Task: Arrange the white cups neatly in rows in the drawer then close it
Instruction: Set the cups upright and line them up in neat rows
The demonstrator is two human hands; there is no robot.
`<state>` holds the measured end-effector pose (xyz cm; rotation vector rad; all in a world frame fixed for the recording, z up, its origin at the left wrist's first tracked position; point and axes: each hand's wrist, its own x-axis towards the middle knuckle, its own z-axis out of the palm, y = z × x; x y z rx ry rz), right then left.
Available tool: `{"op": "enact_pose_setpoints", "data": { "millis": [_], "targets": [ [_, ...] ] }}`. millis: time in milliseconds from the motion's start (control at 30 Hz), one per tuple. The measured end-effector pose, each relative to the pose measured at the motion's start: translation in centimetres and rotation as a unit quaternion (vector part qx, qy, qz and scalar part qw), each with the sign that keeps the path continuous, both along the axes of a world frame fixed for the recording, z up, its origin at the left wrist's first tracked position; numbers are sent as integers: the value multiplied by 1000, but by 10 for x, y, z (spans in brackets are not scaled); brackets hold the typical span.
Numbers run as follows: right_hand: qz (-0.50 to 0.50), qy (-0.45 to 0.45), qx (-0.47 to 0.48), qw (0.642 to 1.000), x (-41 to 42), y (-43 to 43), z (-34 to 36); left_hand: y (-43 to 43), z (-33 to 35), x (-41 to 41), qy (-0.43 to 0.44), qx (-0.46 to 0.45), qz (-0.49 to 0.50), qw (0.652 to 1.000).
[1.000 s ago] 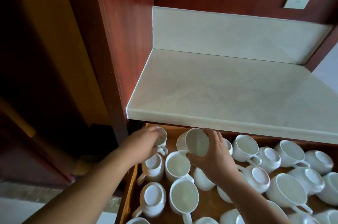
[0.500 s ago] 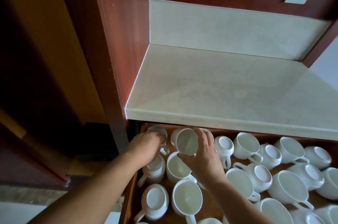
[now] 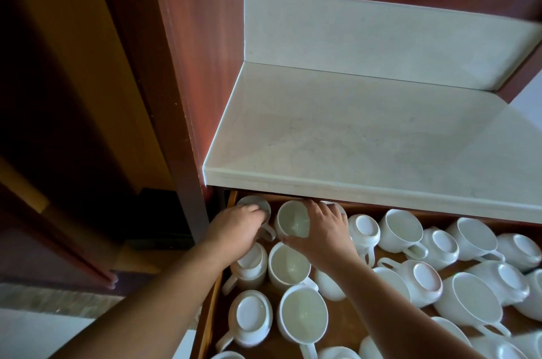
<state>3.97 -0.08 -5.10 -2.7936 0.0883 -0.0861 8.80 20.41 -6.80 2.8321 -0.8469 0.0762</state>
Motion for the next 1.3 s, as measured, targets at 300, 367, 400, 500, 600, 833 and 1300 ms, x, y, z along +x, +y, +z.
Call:
{"op": "enact_pose_setpoints", "data": {
  "millis": [300,367,400,500,600,833,1300],
  "targets": [
    [-8,101,27,995,17,5,4,-8,9,1,12,49,12,999],
    [-14,109,13,994,19,9,7,-7,7,-1,3,44,12,999],
    [-17,109,10,994,20,10,7,-7,6,-2,-1,40,12,999],
    [-25,109,4,994,22,10,6,-6,4,-4,-6,25,12,1000],
    [-32,116,4,993,22,6,5,-5,3,-4,-9,13,15,1000],
    [-54,148,65,985,22,3,2,-5,1,-4,-24,-1,9,1000],
    [-85,181,98,975,28,13,6,-6,-2,-3,-34,-1,17,999]
  ]
}}
